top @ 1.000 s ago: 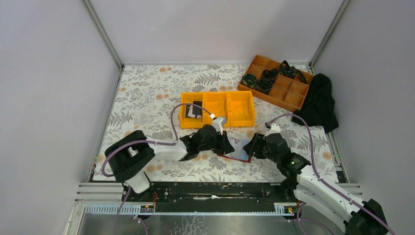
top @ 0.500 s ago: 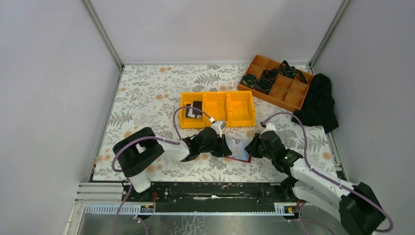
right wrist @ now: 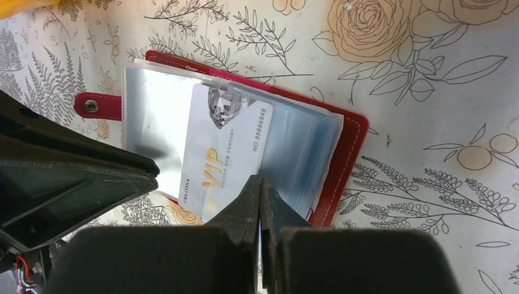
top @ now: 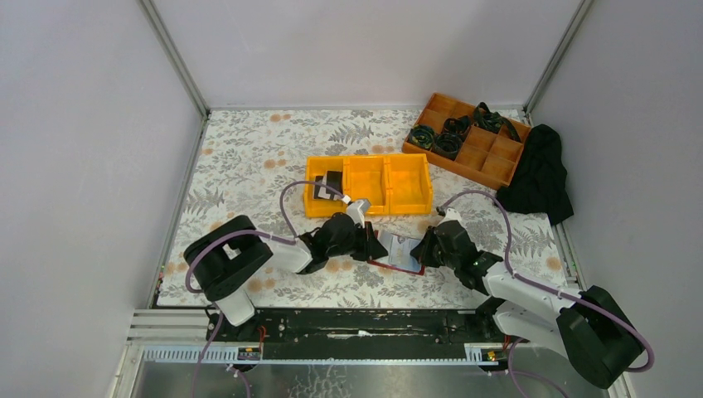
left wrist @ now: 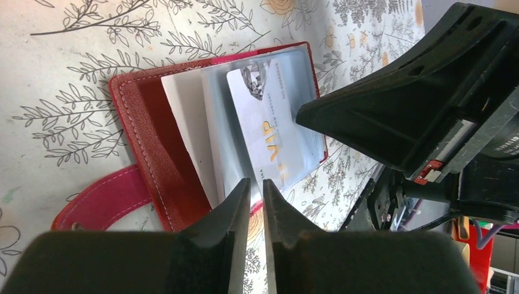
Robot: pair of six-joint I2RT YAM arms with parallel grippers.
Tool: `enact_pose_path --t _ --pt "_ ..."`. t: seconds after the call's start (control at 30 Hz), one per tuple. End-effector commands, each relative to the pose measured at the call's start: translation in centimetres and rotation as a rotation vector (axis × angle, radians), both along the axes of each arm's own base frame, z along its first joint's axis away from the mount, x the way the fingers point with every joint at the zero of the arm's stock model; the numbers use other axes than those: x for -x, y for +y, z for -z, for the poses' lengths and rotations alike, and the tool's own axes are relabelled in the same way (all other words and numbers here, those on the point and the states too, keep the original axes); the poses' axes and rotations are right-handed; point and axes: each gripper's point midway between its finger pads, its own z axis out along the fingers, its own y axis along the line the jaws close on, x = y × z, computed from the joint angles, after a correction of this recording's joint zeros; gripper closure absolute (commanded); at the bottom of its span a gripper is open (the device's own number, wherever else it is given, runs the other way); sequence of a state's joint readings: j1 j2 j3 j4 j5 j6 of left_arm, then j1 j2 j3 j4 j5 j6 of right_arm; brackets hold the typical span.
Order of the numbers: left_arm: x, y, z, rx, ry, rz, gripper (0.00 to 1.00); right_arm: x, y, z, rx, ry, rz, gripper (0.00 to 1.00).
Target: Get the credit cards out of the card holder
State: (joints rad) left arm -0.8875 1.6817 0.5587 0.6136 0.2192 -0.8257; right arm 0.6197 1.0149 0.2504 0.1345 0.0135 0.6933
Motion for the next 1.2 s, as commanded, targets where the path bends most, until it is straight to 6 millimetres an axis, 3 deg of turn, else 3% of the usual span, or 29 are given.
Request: enact_pose_path --t 0.0,0.13,0.4,0.63,0.73,0.87,1.0,1.17 --pt "-0.3 -1.0 -1.4 0.109 -0.014 0.023 0.79 0.4 -0.1 0.6 -0.009 0.025 0.006 1.0" --pt "0.2 -1.7 -1.5 0.169 0.013 0.052 0.51 0.5 0.0 0.8 -0.017 0.028 0.002 1.0" --pt "-0.1 -1.7 0.1 0.149 0.036 0.041 0.49 0.5 0.0 0.4 -0.023 0.016 -0.002 1.0" --pt "0.3 -2.7 0.5 0.24 0.077 0.063 0.51 0.6 0.3 0.6 -0.031 0.025 -0.017 1.0" --pt "0.4 -2.9 0.8 0.239 0.085 0.069 0.61 0.6 0.2 0.5 -0.03 0.02 -0.012 1.0" --pt "0.2 -2.6 0.6 0.238 0.078 0.059 0.97 0.5 0.2 0.5 -0.029 0.019 -0.013 1.0" --pt "-0.4 -1.5 0.5 0.223 0.062 0.018 1.0 0.5 0.3 0.5 -0.03 0.018 -0.013 0.99" --pt "-1.7 1.5 -0.5 0.233 0.035 -0.058 1.0 0.5 0.2 0.5 -0.03 0.017 -0.012 0.99"
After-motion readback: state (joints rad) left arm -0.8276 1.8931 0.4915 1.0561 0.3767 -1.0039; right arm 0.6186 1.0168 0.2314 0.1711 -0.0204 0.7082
